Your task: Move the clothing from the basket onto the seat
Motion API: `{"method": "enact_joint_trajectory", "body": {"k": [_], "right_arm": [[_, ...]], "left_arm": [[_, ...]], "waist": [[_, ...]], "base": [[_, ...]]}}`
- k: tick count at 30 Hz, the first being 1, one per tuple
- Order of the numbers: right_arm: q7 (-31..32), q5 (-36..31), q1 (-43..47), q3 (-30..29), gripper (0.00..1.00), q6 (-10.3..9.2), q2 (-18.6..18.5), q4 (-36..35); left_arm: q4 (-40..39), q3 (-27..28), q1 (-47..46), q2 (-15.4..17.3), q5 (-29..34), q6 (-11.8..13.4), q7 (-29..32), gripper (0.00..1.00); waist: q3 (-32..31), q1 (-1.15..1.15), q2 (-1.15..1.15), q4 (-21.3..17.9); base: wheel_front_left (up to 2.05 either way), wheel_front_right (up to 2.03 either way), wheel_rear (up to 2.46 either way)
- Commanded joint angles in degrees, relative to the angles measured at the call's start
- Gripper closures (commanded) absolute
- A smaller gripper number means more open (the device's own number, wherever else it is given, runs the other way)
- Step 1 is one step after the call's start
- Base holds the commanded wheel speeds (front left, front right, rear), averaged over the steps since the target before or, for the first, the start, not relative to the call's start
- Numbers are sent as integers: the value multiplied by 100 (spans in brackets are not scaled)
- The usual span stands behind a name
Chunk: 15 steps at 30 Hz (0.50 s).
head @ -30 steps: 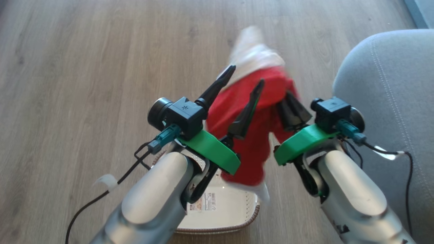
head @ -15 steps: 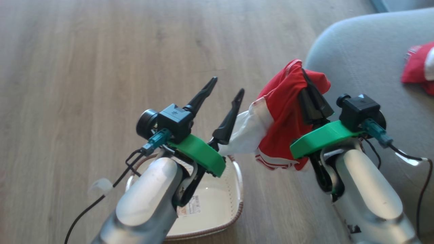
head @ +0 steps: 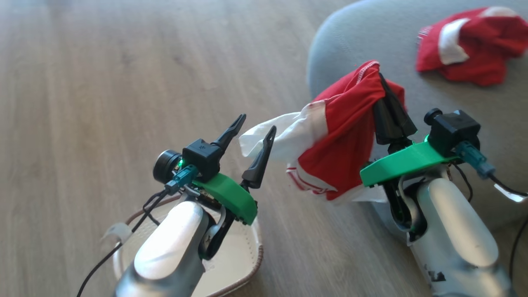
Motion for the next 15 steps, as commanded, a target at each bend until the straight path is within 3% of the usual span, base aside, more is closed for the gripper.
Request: {"method": "enact_joint_trajectory", "body": {"k": [1, 10, 15], "right_arm": [[-28, 36, -100, 40, 100, 40, 21, -275], [-28, 94, -37, -9, 100, 40, 45, -485], [-28, 91, 13, -143, 100, 40, 10, -578]], "left_arm": [[-109, 248, -125, 79, 58, -53, -28, 0], [112, 349, -35, 92, 105, -180, -28, 0], [160, 323, -64, 68, 125, -217, -28, 0]], "waist": [[32, 0, 0, -268], [74, 0, 0, -992], [112, 0, 0, -1153]], "base": [[0, 0, 0], [0, 0, 0], [0, 0, 0]]}}
